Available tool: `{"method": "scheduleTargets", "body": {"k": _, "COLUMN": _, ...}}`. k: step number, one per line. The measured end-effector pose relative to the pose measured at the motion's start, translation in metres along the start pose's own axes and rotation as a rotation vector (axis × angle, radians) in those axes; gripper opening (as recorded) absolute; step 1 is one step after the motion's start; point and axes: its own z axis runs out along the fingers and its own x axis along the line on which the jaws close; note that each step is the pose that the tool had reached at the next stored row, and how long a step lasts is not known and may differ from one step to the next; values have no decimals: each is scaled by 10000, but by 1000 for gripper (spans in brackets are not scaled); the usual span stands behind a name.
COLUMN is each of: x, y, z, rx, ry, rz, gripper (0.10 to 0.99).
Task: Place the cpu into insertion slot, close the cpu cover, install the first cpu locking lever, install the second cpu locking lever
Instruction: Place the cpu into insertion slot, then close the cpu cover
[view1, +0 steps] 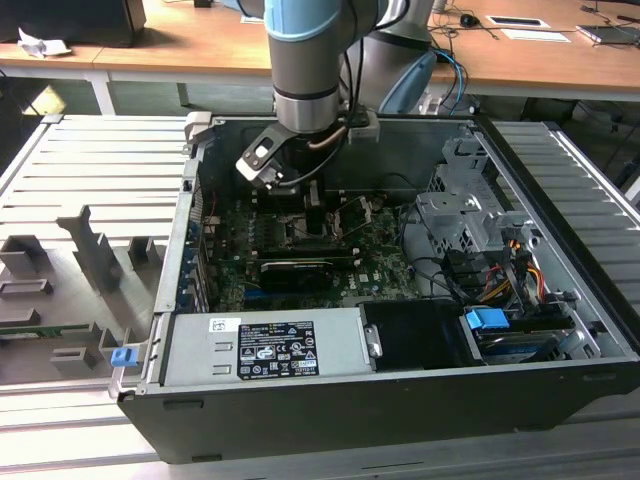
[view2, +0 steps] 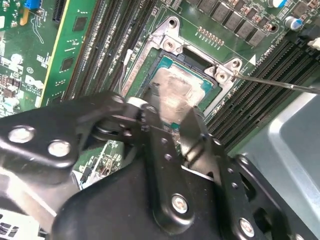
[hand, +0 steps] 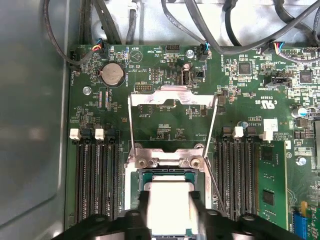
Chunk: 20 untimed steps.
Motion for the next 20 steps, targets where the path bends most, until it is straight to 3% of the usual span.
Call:
{"method": "scheduleTargets", "body": {"k": 1, "x": 0, "y": 6, "z": -5, "rx": 34, "ry": 1, "rz": 1, "gripper": 345}}
{"method": "scheduleTargets", "body": {"k": 2, "x": 0, "y": 10, "z": -8, "rx": 62, "ry": 1, "rz": 0, "gripper": 345}}
{"method": "scheduleTargets", "body": {"k": 3, "x": 0, "y": 15, "z": -14, "rx": 99, "ry": 0, "rz": -1, "gripper": 286}}
{"method": "scheduleTargets", "body": {"k": 4, "x": -1, "y": 16, "z": -19, "rx": 119, "ry": -2, "rz": 0, "gripper": 224}}
{"method": "scheduleTargets", "body": {"k": 5, "x": -1, "y": 16, "z": -23, "rx": 126, "ry": -1, "rz": 0, "gripper": 106}}
{"method": "scheduleTargets", "body": {"k": 17, "x": -1, "y": 27, "z": -91, "rx": 157, "ry": 1, "rz": -2, "gripper": 106}}
{"method": "scheduleTargets", "body": {"k": 20, "x": -1, "y": 106, "z": -84, "rx": 237, "ry": -1, "rz": -3, "gripper": 106}}
